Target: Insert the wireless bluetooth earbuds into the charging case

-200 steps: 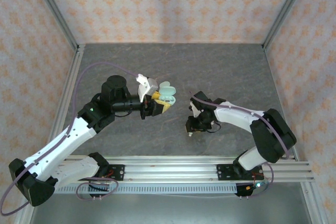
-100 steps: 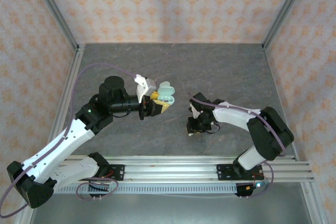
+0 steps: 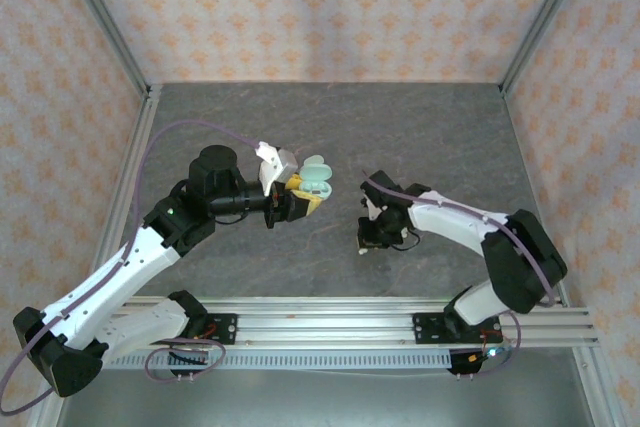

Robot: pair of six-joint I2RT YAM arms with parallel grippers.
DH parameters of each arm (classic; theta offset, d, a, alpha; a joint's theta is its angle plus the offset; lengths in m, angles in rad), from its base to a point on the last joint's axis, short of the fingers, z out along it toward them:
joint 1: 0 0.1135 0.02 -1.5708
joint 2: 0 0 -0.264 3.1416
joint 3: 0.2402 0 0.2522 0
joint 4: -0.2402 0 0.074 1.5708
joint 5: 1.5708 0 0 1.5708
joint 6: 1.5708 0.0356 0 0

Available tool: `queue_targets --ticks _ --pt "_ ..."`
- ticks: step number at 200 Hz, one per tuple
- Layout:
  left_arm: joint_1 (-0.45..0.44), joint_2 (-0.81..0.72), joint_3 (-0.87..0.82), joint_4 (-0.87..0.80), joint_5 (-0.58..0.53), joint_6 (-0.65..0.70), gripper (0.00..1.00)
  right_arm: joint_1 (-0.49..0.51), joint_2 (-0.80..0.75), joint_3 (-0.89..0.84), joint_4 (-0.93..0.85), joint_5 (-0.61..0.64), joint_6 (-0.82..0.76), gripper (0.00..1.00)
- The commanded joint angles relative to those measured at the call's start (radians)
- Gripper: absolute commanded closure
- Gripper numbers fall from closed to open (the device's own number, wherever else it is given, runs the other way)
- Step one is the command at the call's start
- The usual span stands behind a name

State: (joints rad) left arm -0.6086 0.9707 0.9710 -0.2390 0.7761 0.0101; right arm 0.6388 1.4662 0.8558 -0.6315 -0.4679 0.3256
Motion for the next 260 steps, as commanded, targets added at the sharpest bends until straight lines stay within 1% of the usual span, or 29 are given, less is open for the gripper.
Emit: queue_targets --ticks 1,16,32,60,95,110,125,133,148,187,207,222,242,260 --pt "0.004 -0.008 -0.015 0.006 -0.021 0.027 0.70 0.003 -0.066 0.050 -0.095 0.105 0.030 0.87" --pt "0.004 -0.001 -0.015 0.006 -0.021 0.029 0.70 -0.007 -0.063 0.057 -0.124 0.156 0.042 0.87" --pt "0.004 0.000 -0.017 0.002 -0.026 0.031 0.70 -0.029 -0.015 0.058 -0.160 0.185 0.059 0.87" --pt "0.005 -0.004 -0.023 -0.006 -0.036 0.037 0.70 -0.064 0.122 0.086 -0.211 0.174 0.053 0.87" --pt "0.004 -0.006 -0.021 -0.017 -0.042 0.042 0.70 -0.069 0.248 0.155 -0.225 0.140 0.041 0.84" --pt "0.005 -0.007 -0.021 -0.023 -0.044 0.047 0.70 -0.070 0.277 0.176 -0.232 0.135 0.036 0.80" --pt "0.004 -0.009 -0.020 -0.029 -0.047 0.049 0.70 -0.071 0.284 0.194 -0.242 0.142 0.035 0.70" --pt "0.004 -0.009 -0.021 -0.029 -0.048 0.050 0.70 -0.071 0.278 0.201 -0.245 0.145 0.036 0.66" --pt "0.004 -0.009 -0.022 -0.028 -0.051 0.053 0.70 -0.073 0.253 0.203 -0.246 0.145 0.040 0.61" --pt "0.004 0.002 -0.019 -0.027 -0.051 0.058 0.70 -0.090 0.122 0.174 -0.229 0.147 0.099 0.58" --pt "0.005 0.006 -0.018 -0.027 -0.048 0.059 0.70 -0.109 0.022 0.111 -0.181 0.149 0.155 0.58" --pt "0.004 0.008 -0.018 -0.025 -0.046 0.061 0.70 -0.124 -0.055 0.040 -0.110 0.143 0.186 0.59" --pt "0.005 0.012 -0.016 -0.024 -0.042 0.061 0.70 -0.137 -0.135 -0.060 0.007 0.113 0.190 0.63" --pt "0.006 0.014 -0.014 -0.025 -0.038 0.061 0.70 -0.143 -0.170 -0.141 0.100 0.095 0.178 0.67"
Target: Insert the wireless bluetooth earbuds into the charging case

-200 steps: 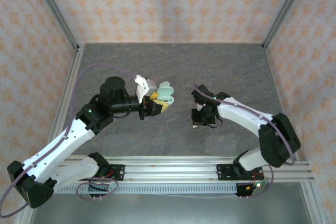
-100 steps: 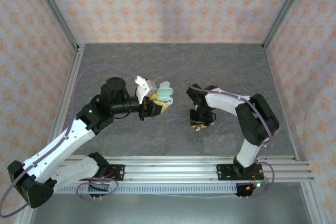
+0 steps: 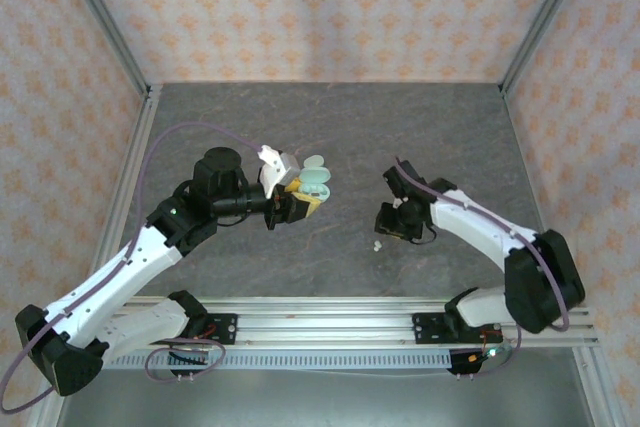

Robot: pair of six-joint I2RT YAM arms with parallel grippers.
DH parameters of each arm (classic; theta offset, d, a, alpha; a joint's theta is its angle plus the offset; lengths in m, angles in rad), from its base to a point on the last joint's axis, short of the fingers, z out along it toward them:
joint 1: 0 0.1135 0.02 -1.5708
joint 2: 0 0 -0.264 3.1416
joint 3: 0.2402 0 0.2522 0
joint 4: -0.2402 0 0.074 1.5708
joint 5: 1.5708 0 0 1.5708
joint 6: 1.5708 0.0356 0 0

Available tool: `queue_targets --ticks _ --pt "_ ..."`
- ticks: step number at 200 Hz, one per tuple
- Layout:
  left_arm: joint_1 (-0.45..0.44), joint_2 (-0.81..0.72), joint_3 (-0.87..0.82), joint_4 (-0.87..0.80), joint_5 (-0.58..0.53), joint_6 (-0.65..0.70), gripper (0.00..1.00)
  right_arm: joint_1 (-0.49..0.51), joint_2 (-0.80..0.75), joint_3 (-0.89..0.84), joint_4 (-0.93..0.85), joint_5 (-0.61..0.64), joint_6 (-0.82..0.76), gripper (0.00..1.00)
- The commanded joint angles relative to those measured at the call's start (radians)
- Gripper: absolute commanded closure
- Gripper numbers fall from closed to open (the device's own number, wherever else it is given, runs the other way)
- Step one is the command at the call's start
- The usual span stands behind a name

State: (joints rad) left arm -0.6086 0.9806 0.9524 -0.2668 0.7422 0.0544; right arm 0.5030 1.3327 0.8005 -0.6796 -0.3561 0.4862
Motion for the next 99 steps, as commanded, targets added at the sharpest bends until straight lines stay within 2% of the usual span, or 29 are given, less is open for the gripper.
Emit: queue_targets --ticks 1,38,99 --pt "0.006 0.004 0.004 0.003 -0.004 0.016 0.70 -0.007 -0.037 -0.092 0.152 -0.018 0.017 0.68" --pt "0.006 0.003 0.006 0.002 0.003 0.012 0.70 -0.014 -0.033 -0.168 0.254 -0.057 0.013 0.71" --pt "0.006 -0.007 0.003 -0.007 -0.001 0.010 0.70 -0.015 0.026 -0.181 0.300 -0.088 -0.011 0.71"
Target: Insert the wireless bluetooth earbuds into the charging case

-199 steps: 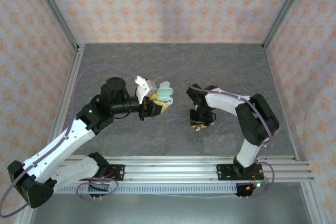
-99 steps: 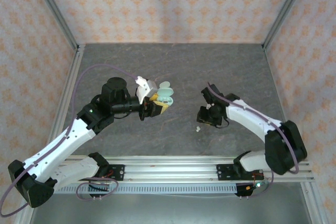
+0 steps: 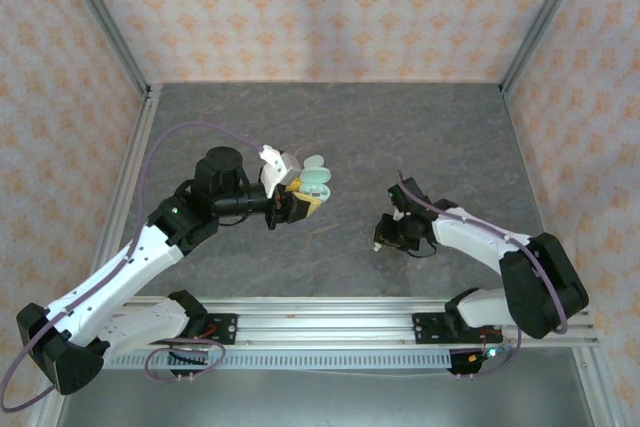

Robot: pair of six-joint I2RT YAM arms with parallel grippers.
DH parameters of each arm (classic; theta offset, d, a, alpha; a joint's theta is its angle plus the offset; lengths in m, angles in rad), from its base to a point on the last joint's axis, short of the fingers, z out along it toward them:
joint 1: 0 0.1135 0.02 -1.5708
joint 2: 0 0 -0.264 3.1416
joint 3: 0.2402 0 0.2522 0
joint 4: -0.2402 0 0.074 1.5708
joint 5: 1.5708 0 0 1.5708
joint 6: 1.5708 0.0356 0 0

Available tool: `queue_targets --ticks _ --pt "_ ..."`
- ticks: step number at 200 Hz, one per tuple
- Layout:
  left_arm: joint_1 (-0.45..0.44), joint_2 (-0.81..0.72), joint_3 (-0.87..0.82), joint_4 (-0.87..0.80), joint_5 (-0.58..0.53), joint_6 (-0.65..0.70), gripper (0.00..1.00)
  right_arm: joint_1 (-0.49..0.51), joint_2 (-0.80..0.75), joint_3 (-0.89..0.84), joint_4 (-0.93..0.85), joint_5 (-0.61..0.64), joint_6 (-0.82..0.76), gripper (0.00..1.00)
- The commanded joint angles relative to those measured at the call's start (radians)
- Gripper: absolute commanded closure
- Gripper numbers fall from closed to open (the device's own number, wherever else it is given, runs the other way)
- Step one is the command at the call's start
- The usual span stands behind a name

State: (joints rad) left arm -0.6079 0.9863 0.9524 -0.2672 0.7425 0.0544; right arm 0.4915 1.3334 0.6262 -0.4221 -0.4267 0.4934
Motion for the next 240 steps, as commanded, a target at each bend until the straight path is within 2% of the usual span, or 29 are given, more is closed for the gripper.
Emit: queue_targets --ticks 1,145,207,240 --pt "0.005 -0.012 0.003 -0.006 -0.001 0.010 0.70 -0.003 0.027 -0.006 0.043 -0.018 -0.018 0.71" --pt "0.005 -0.005 0.014 -0.009 -0.008 0.014 0.70 -0.003 0.075 -0.051 0.074 -0.053 -0.020 0.71" --pt "0.005 0.006 0.016 -0.009 -0.009 0.012 0.70 -0.002 0.012 -0.038 0.050 -0.045 -0.015 0.86" --pt "0.005 0.013 0.013 -0.005 -0.012 0.010 0.70 -0.002 -0.049 0.004 -0.019 -0.012 -0.022 0.88"
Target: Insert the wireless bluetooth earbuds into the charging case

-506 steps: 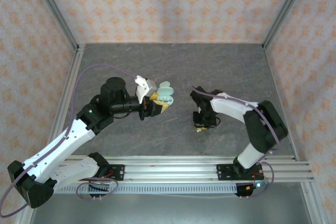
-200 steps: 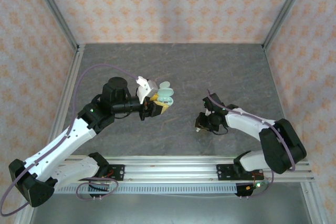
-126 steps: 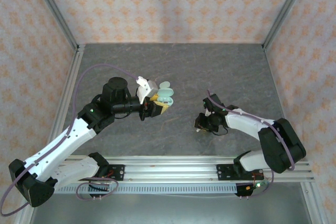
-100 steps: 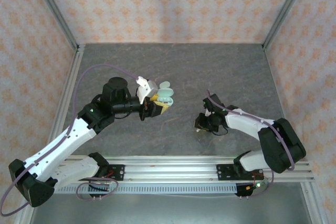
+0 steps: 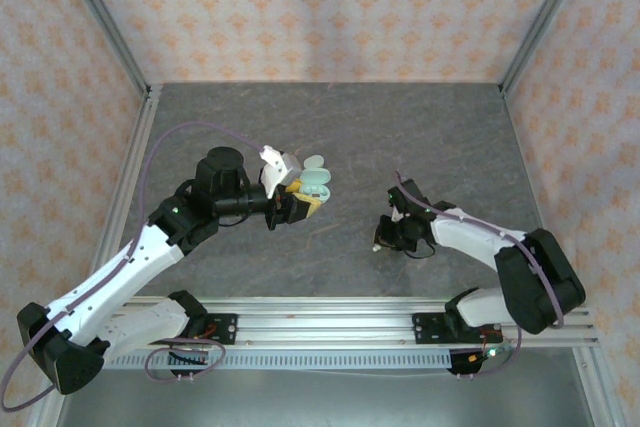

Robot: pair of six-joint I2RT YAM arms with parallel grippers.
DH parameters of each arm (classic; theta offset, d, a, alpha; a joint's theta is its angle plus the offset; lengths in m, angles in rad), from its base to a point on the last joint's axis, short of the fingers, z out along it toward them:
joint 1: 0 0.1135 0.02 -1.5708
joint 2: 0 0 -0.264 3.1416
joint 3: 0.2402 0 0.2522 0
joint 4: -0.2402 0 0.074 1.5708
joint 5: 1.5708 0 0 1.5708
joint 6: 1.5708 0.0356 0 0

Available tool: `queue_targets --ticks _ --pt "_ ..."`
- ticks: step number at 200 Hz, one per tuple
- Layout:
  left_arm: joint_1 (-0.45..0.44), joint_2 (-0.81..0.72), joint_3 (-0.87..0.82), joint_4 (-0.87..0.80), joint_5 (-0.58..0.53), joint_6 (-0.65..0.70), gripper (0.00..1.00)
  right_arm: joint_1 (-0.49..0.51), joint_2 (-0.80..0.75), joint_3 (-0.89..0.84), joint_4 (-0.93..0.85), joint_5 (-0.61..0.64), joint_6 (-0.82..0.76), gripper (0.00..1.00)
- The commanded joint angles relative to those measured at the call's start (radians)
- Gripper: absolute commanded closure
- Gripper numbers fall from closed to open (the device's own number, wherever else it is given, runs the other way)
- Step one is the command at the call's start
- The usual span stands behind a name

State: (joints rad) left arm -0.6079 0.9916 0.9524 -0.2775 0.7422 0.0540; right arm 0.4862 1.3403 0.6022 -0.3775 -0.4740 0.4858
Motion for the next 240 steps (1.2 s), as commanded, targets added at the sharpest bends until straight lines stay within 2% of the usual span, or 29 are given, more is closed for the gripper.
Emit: queue_targets --ticks 1,67,101,144,184,240 --pt "0.005 0.007 0.013 0.005 -0.012 0.010 0.70 0.003 -0.057 0.031 -0.066 0.037 -0.014 0.88" --pt "0.005 0.010 0.002 0.014 -0.012 0.016 0.69 0.004 -0.135 0.217 -0.333 0.116 -0.020 0.89" --pt "0.004 0.030 -0.005 0.056 -0.004 0.031 0.70 0.003 -0.228 0.415 -0.535 0.168 -0.029 0.89" --pt "0.004 0.084 -0.001 0.126 -0.004 0.047 0.70 0.031 -0.240 0.695 -0.768 0.226 -0.053 0.89" --pt "0.001 0.121 -0.003 0.213 -0.016 0.049 0.71 0.130 -0.221 0.885 -0.823 0.250 -0.022 0.89" --pt "-0.018 0.119 0.000 0.266 -0.058 0.071 0.72 0.274 -0.116 1.093 -0.819 0.286 0.006 0.89"
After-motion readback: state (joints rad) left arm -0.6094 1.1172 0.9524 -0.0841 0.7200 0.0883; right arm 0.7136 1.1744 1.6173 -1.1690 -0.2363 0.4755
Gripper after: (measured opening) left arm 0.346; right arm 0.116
